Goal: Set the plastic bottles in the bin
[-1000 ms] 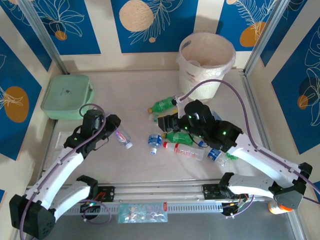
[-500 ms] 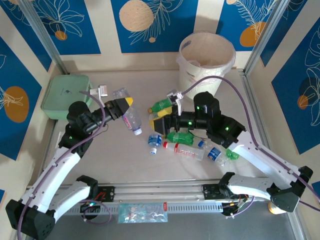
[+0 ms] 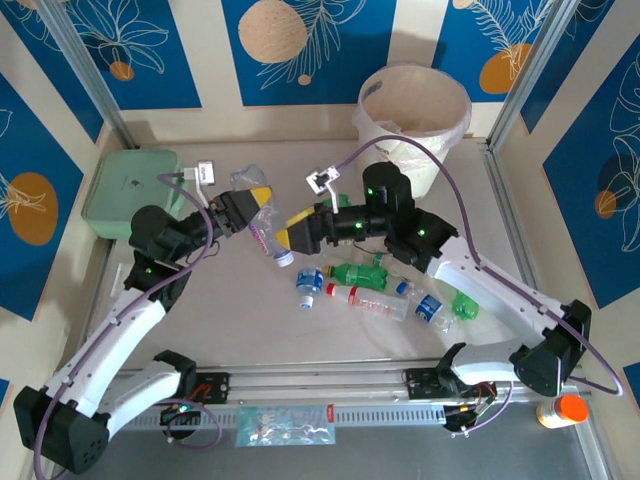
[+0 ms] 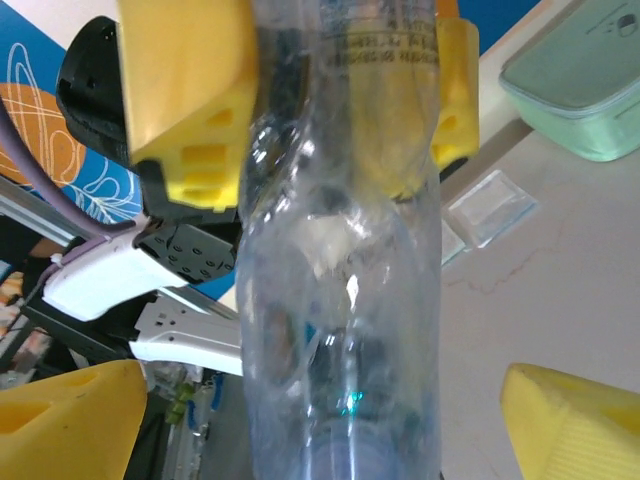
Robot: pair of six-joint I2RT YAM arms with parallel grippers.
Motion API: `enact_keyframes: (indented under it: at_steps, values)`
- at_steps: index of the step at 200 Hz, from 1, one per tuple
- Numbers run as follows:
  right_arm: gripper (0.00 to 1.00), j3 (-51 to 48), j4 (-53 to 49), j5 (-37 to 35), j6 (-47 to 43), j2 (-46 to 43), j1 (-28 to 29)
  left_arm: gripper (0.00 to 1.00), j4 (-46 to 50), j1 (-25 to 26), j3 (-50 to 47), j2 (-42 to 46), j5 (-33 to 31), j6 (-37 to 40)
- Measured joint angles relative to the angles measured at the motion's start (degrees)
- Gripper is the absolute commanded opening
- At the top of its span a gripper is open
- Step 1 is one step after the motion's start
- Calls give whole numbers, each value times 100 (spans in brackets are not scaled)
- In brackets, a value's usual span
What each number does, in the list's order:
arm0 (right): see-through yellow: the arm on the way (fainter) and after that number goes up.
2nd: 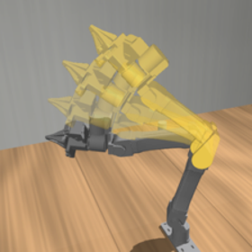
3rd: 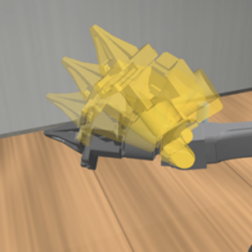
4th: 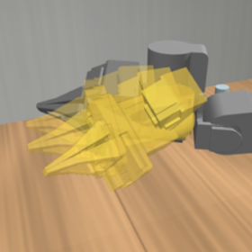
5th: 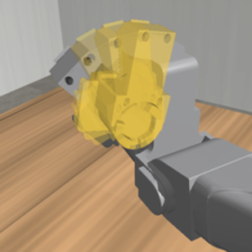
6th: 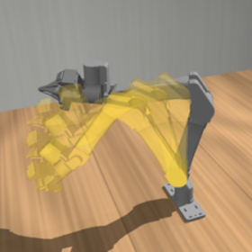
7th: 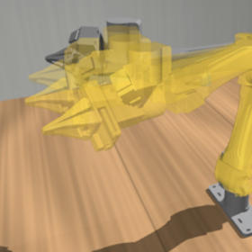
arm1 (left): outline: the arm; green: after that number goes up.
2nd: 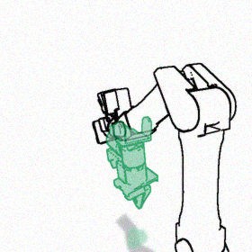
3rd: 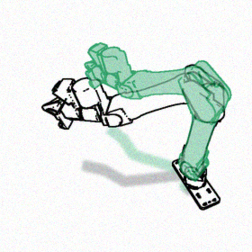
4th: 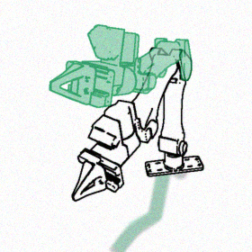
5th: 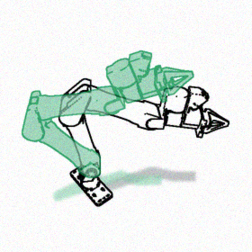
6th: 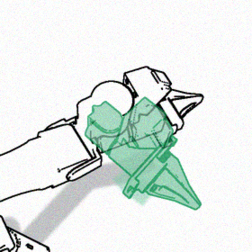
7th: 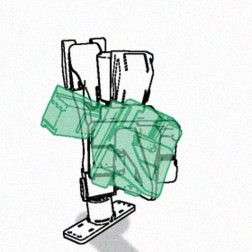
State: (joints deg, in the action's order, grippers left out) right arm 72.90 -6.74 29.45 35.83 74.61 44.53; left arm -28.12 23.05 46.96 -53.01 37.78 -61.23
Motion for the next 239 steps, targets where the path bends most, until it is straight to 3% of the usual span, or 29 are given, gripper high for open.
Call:
enact_keyframes:
  at_steps: [29, 48, 74, 151, 204, 239]
  values:
    - [78, 39, 262, 256, 280, 284, 2, 40, -17, 48, 0, 0, 13, -2]
    - [63, 50, 376, 380, 398, 389, 26, 45, -15, 61, 0, -2, 13, -2]
    - [49, 50, 503, 470, 474, 404, 50, 51, 0, 63, 0, -9, 9, -2]
    - [46, -247, 667, 404, 621, 109, -72, 81, 468, 109, 28, 85, -348, 219]
    - [46, -339, 225, -240, 334, -518, -452, 84, 2341, 116, 597, 597, -1360, 1390]
    - [46, 105, -811, -1078, -131, -767, -1058, 84, 3318, 212, 903, 516, -1709, 2079]
